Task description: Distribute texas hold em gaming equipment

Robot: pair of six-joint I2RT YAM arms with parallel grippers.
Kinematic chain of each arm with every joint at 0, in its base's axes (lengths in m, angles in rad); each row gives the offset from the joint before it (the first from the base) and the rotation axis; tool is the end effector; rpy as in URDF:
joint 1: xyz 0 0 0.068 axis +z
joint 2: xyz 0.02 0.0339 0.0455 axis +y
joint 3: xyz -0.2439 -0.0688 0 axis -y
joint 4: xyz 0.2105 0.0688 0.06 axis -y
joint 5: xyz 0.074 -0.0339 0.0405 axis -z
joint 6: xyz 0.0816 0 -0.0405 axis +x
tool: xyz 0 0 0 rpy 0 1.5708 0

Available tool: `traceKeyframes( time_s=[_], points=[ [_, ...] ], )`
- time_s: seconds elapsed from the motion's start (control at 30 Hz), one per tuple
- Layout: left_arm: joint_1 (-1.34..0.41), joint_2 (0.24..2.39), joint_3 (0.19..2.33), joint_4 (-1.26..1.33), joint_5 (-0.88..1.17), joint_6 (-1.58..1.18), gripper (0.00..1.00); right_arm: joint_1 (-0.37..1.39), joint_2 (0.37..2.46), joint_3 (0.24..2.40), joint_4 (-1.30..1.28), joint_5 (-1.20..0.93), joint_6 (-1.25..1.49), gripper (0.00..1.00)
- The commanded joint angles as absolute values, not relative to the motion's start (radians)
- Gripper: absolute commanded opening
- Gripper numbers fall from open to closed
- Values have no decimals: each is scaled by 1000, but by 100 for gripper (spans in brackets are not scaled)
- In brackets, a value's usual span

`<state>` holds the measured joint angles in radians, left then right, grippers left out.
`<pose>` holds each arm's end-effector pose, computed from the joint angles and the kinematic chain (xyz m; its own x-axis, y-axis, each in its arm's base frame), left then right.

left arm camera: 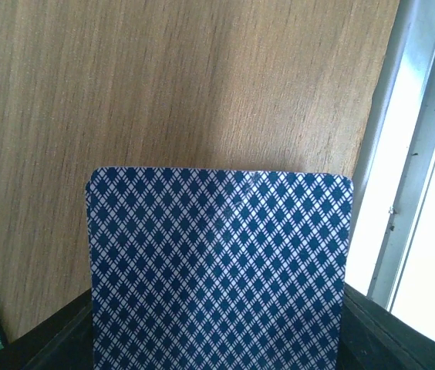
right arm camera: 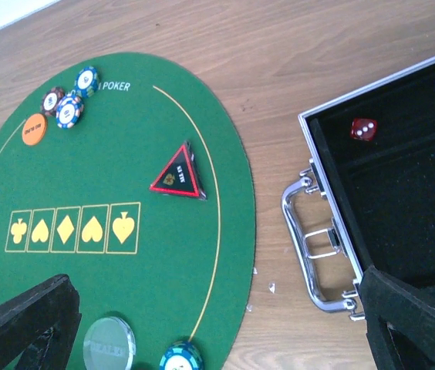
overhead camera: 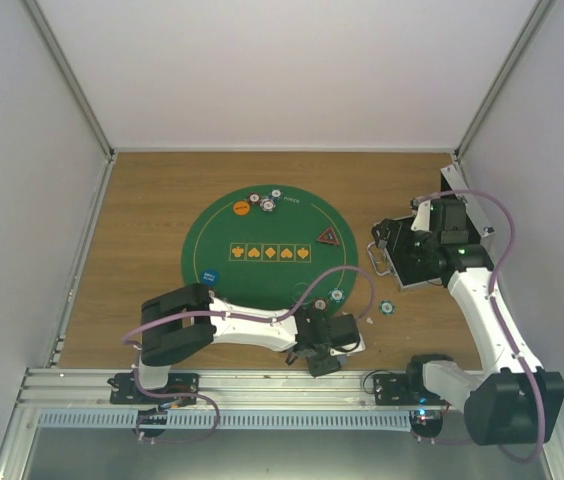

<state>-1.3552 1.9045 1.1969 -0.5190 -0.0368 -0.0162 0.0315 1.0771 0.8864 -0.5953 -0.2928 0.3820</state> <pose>0.0781 -0.3426 0.1063 -0.2171 0.9158 -0.3380 0.9701 0.2408 0.0292 0.2291 0.0308 0.2397 -0.7435 0.3337 -0.5796 0.0465 0.8903 0.4529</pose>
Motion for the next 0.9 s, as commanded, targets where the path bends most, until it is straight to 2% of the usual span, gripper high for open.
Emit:
traceKeyframes(
  time_s=[0.0, 0.4, 0.6, 0.87],
  points=[
    [-1356, 1941, 1174, -554, -32, -26, 62, 21, 1046, 890, -646, -277, 375, 100],
    [-1355, 1907, 1166, -535, -39, -30, 56, 23, 1022, 848, -701, -324, 390, 100],
    [-1348, 1808, 1125, -478, -77, -49, 56, 21, 1030, 833, -763, -372, 393, 100],
    [-1263, 1660, 1060, -444, -30, -51, 56, 21, 1049, 812, -798, -435, 399, 100]
  ],
)
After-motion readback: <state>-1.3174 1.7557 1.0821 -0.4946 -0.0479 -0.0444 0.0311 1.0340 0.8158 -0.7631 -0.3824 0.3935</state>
